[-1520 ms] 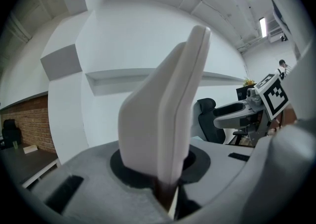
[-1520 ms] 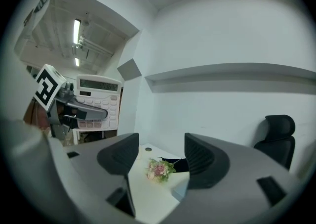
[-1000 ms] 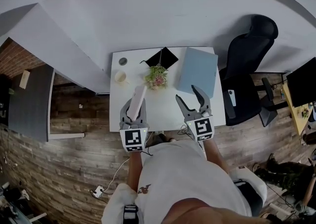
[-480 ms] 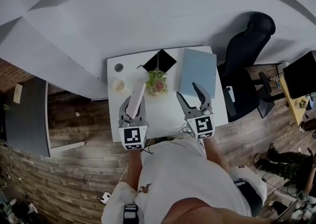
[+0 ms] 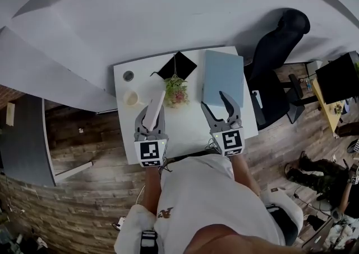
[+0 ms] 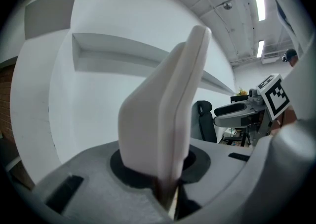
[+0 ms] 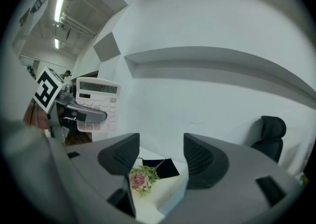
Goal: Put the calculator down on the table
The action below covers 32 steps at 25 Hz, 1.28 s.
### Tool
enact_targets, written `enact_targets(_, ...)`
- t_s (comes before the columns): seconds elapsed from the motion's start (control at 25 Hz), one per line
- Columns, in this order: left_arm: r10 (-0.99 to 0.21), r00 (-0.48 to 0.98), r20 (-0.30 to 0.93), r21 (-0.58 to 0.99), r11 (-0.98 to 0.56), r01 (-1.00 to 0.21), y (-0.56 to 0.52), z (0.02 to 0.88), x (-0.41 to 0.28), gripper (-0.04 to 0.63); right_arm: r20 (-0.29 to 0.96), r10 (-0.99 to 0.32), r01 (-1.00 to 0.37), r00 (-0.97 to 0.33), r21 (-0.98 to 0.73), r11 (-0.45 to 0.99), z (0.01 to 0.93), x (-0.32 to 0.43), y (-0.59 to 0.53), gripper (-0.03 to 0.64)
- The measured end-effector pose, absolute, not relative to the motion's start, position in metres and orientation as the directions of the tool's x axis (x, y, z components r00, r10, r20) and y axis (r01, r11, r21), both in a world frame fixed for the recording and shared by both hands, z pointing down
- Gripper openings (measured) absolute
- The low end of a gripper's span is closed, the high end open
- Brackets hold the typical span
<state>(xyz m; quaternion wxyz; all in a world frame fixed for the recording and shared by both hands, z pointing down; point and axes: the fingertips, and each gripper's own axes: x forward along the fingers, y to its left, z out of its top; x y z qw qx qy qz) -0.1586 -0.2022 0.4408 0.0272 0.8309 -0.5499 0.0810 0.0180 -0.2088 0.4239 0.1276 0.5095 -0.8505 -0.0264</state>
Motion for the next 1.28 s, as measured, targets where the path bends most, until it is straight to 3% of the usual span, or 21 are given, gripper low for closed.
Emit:
enact_targets(0.4, -0.861, 0.426, 0.279, 0.043, -0.432, -0.901, -0.201, 0.491, -0.13, 0.072, 0.293, -0.818, -0.829, -0.495, 0.122, 0.546, 0.471, 0.03, -0.216, 0.275)
enact_targets(0.84, -0.796, 0.485, 0.362, 0.248, -0.419, -0.874, -0.183, 0.548, -0.098, 0.072, 0.401, -0.715, -0.762, -0.572, 0.063, 0.645, 0.518, 0.036, -0.197, 0.259)
enact_targets(1.28, -0.726, 0.517, 0.452, 0.323, -0.407, -0.854, -0.167, 0.595, -0.076, 0.072, 0.498, -0.619, -0.716, -0.607, -0.006, 0.698, 0.564, 0.034, -0.182, 0.253)
